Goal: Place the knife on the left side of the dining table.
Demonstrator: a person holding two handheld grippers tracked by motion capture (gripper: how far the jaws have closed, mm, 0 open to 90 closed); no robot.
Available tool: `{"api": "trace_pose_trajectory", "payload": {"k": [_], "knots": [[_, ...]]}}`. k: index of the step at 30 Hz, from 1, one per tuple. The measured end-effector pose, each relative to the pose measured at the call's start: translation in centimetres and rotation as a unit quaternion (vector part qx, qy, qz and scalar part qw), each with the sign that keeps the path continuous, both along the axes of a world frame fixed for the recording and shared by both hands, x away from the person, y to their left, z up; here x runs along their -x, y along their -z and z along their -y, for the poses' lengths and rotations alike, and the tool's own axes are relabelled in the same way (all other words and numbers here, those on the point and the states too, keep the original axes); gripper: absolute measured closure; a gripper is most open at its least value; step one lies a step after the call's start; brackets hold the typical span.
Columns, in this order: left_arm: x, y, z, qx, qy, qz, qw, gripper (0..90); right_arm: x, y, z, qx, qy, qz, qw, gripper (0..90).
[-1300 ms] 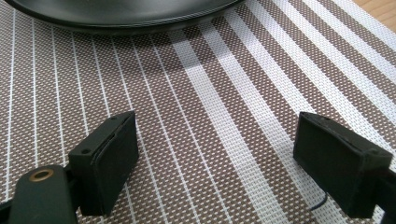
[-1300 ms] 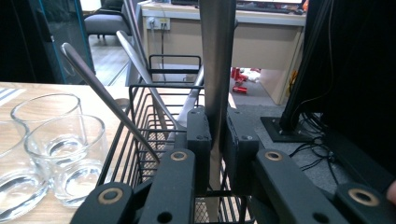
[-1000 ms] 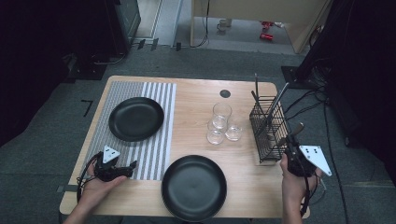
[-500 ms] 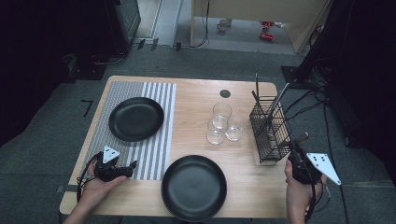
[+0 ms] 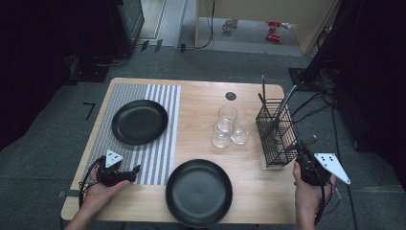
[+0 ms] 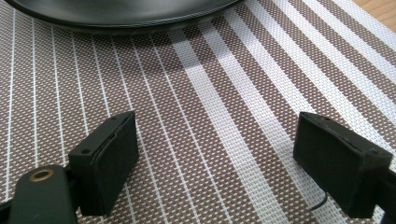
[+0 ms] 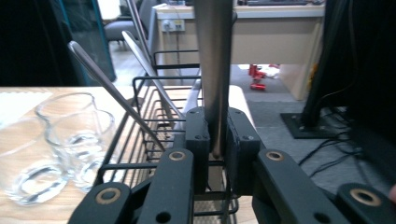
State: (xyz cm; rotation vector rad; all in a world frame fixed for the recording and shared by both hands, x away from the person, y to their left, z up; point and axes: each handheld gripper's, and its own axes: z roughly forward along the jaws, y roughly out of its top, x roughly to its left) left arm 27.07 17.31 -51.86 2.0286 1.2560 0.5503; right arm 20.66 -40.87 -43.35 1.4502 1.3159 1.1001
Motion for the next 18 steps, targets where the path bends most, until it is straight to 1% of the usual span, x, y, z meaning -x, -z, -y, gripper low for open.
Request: {"api": "trace_pose_trajectory", "payload": {"k": [3,6,11,18], "knots": [[0.0,0.0,0.0,0.0,0.0,0.0,1.0,14.1,-0.4,-0.3,-0.3,0.011,0.007,-0.007,0.9999,82.6],[0.0,0.0,0.0,0.0,0.0,0.0,1.0,14.1,-1.0,-0.5,-0.5,0.017,0.015,-0.006,0.9997,82.5],[0.0,0.0,0.0,0.0,0.0,0.0,1.0,14.1,-1.8,-0.6,-0.6,0.015,0.02,-0.003,0.9997,82.4],[0.0,0.0,0.0,0.0,0.0,0.0,1.0,14.1,-1.9,-0.5,-0.4,0.02,0.019,0.003,0.9996,82.4]]}}
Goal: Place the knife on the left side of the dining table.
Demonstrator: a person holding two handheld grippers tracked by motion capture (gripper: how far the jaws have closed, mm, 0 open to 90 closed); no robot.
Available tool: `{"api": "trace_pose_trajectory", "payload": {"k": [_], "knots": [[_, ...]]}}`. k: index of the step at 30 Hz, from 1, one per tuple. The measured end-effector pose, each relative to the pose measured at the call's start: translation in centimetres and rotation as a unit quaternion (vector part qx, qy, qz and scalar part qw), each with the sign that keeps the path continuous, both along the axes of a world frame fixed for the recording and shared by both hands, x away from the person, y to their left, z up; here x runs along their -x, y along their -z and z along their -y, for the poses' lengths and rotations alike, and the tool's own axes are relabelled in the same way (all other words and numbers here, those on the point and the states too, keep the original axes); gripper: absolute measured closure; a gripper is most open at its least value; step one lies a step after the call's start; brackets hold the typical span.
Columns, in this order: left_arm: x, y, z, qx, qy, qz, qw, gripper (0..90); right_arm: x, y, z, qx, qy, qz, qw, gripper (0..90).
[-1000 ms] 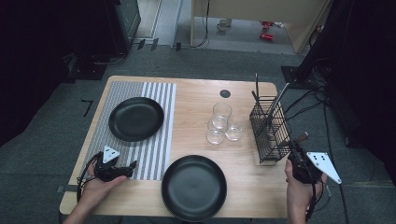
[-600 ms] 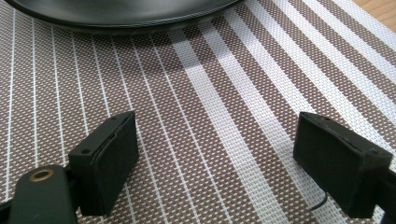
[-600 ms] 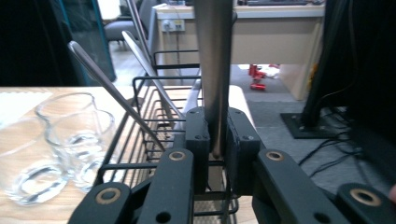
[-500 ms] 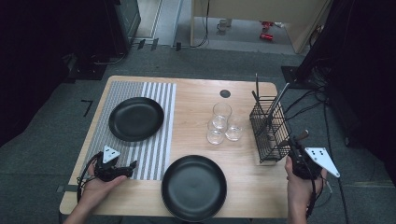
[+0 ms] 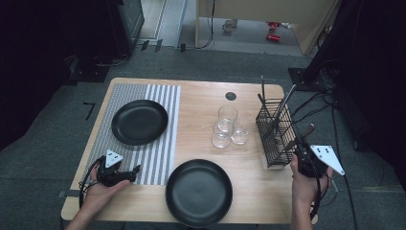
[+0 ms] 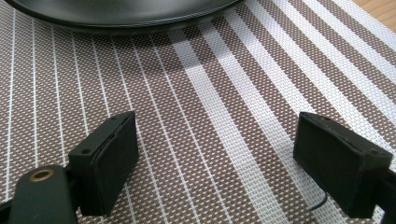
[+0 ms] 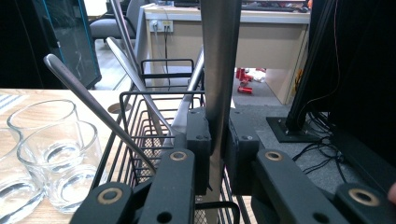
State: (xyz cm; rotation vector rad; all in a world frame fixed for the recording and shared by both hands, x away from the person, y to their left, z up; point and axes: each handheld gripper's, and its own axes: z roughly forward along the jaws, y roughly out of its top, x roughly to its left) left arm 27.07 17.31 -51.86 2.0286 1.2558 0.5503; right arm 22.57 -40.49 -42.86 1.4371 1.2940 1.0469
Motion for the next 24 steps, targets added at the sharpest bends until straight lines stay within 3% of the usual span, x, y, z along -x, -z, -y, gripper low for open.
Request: {"api": "trace_pose_trajectory", "payload": {"k": [10,24], "knots": [[0.0,0.0,0.0,0.0,0.0,0.0,1.0,14.1,0.2,0.2,0.5,-0.028,-0.018,0.001,0.9994,80.8],[0.0,0.0,0.0,0.0,0.0,0.0,1.0,14.1,-0.4,1.0,-1.7,-0.001,-0.033,-0.008,0.9994,77.9]]}}
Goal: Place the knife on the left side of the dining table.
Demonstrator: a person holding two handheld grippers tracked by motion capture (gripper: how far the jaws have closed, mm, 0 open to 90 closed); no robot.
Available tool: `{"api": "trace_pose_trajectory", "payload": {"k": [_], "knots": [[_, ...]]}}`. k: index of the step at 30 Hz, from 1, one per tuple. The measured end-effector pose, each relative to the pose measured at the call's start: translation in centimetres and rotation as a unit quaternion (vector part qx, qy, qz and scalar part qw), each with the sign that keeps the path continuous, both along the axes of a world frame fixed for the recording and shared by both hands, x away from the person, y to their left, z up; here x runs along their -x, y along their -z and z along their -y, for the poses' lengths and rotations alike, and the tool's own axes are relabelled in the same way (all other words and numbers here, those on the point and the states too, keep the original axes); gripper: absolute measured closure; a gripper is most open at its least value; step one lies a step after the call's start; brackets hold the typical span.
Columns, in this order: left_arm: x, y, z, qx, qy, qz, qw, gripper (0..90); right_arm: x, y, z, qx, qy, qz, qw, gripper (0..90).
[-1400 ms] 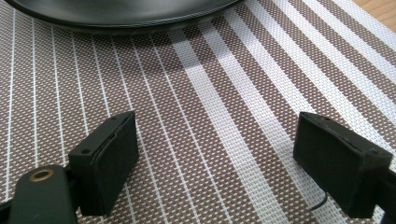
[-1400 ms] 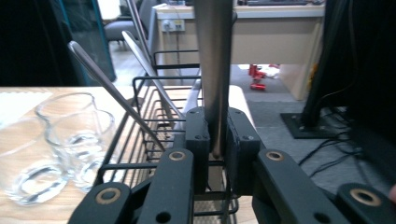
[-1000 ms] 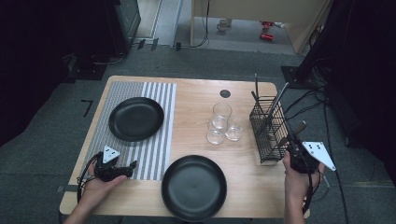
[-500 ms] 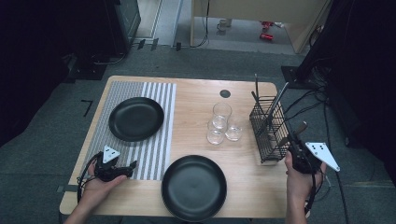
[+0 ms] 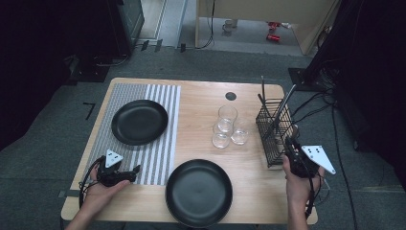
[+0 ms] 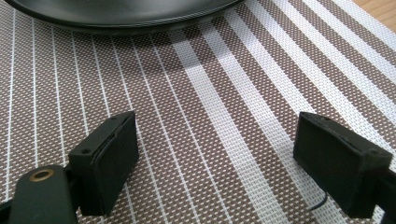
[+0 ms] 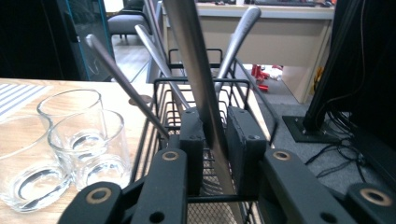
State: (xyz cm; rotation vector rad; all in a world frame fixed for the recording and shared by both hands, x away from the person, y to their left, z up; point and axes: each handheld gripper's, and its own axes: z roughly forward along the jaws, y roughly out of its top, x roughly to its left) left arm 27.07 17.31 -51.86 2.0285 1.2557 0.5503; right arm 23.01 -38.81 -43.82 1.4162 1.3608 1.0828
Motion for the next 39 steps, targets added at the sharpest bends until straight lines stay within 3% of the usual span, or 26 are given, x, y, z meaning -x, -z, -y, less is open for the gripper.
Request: {"api": "trace_pose_trajectory", "payload": {"k": [4,7,14,24,34,39], "knots": [[0.0,0.0,0.0,0.0,0.0,0.0,1.0,14.1,-0.1,0.0,-0.5,0.014,-0.003,-0.002,0.9999,78.7],[0.0,0.0,0.0,0.0,0.0,0.0,1.0,14.1,-0.1,0.0,-0.7,0.034,0.008,-0.003,0.9994,80.0],[0.0,0.0,0.0,0.0,0.0,0.0,1.0,14.1,0.1,0.1,-0.7,0.057,0.036,0.01,0.9977,82.1],[0.0,0.0,0.0,0.0,0.0,0.0,1.0,14.1,0.2,-0.1,0.6,0.023,0.043,0.013,0.9988,82.0],[0.0,0.0,0.0,0.0,0.0,0.0,1.0,14.1,0.4,-0.4,1.6,-0.02,0.018,0.008,0.9996,80.2],[0.0,0.0,0.0,0.0,0.0,0.0,1.0,14.1,0.7,-0.8,1.9,-0.023,0.01,0.019,0.9995,79.3]]}}
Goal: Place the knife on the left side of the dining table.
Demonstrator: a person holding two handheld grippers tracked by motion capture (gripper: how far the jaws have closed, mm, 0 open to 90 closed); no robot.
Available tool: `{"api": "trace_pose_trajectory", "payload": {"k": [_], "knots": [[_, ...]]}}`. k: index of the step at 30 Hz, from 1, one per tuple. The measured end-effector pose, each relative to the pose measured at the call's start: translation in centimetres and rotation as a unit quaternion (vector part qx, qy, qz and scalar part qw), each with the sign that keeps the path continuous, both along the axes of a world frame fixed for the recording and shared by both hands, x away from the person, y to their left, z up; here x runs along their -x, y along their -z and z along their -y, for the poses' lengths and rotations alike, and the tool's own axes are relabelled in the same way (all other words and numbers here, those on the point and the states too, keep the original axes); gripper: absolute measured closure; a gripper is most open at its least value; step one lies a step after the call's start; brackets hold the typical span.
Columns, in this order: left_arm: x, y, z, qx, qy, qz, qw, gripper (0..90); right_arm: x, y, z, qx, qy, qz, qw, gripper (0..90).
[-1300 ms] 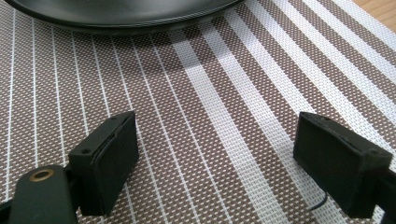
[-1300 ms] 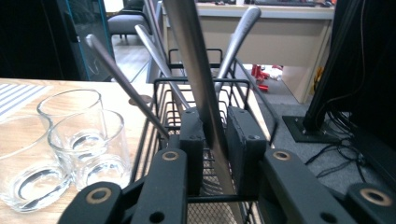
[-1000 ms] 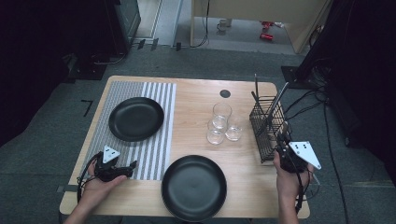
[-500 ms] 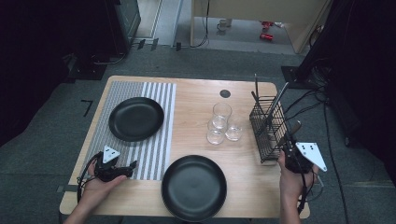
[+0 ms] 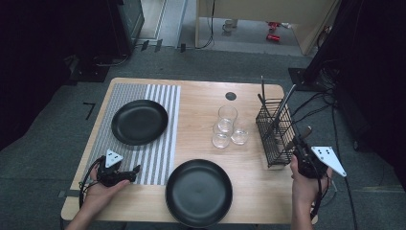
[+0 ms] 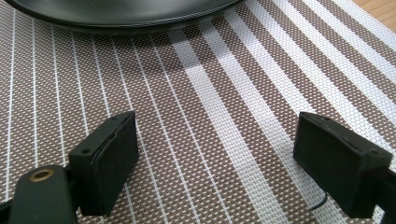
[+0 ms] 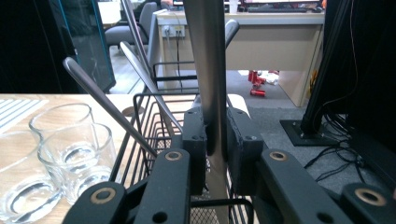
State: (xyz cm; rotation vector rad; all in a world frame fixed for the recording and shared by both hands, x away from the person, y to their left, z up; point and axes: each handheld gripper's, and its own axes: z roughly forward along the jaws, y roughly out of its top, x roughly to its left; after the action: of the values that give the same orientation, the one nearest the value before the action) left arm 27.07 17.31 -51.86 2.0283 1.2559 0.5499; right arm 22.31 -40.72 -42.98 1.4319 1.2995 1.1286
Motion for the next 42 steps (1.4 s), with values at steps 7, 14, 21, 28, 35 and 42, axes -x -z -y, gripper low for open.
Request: {"api": "trace_pose_trajectory", "payload": {"k": [7,14,21,28,35,42], "knots": [[0.0,0.0,0.0,0.0,0.0,0.0,1.0,14.1,0.8,-0.1,0.5,-0.004,0.006,0.008,0.9999,81.8],[0.0,0.0,0.0,0.0,0.0,0.0,1.0,14.1,0.7,-0.4,0.2,0.021,0.015,0.001,0.9997,82.4],[0.0,0.0,0.0,0.0,0.0,0.0,1.0,14.1,0.7,-0.5,0.4,-0.001,0.014,0.0,0.9999,81.2],[0.0,0.0,0.0,0.0,0.0,0.0,1.0,14.1,1.4,0.1,1.5,-0.041,-0.029,0.013,0.9987,78.7],[0.0,0.0,0.0,0.0,0.0,0.0,1.0,14.1,1.3,0.0,1.0,-0.015,-0.025,0.017,0.9994,80.1],[0.0,0.0,0.0,0.0,0.0,0.0,1.0,14.1,0.5,-0.7,-0.4,0.027,-0.027,0.017,0.9991,84.2]]}}
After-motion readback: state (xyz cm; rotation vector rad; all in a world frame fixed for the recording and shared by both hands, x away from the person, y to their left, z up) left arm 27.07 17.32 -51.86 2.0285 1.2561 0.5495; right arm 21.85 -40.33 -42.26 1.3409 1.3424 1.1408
